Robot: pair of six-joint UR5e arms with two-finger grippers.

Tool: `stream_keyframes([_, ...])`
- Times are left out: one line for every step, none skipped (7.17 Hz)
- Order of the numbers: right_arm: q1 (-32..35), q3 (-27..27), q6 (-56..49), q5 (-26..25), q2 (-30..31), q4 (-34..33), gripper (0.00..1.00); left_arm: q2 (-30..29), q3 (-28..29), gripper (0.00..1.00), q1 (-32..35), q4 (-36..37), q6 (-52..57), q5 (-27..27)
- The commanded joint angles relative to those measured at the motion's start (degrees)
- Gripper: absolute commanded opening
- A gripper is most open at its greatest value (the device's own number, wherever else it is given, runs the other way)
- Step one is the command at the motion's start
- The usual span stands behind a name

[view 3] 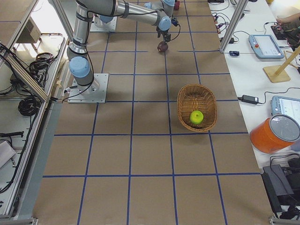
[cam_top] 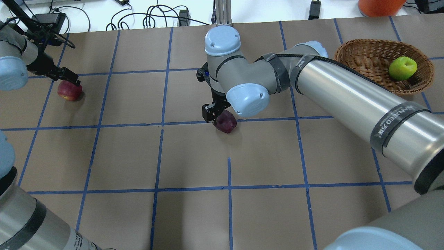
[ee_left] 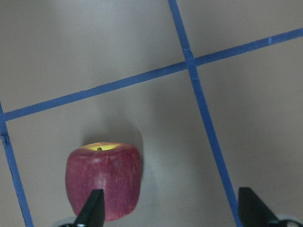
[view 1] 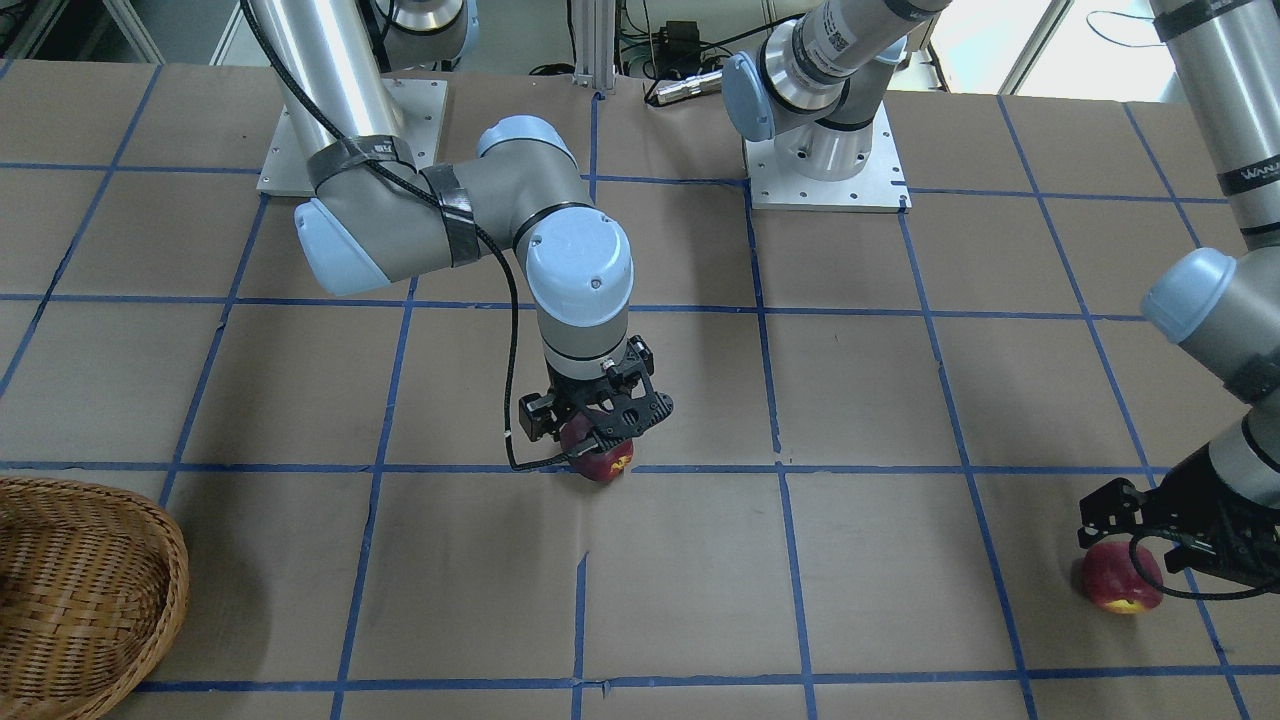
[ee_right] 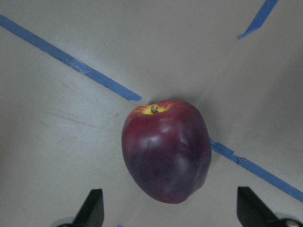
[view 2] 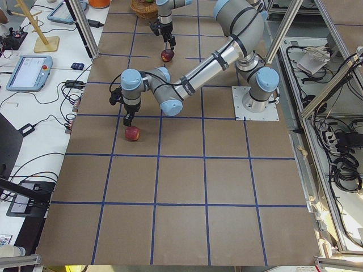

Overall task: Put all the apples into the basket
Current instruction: 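Grasp the purple apple with the right gripper while the left gripper reaches the red apple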

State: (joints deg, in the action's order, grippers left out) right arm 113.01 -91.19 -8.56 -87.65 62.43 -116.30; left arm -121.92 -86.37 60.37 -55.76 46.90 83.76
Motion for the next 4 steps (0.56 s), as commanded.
stream_keyframes([0.45,-1.88,-0.14,1.16,-1.43,-3.23,1.00,-3.22,1.02,1.00,-1.39,0.04,3.27,0.09])
stream_keyframes([0.45,-1.80,-0.14,1.52,-2.48,-4.45,1.00,-4.54,1.11,1.00,-1.22,0.13,3.28,0.18])
stream_keyframes([0.45,-1.88,-0.06,2.13,-4.05,-7.68,1.00,-5.86,1.37,1.00,-1.22,2.04,3.28,0.35])
stream_keyframes([0.45,-1.71,-0.41,2.14,-5.81,-8.50,1.00,-7.00,1.90,1.00,-1.22,3.02,3.20,2.01])
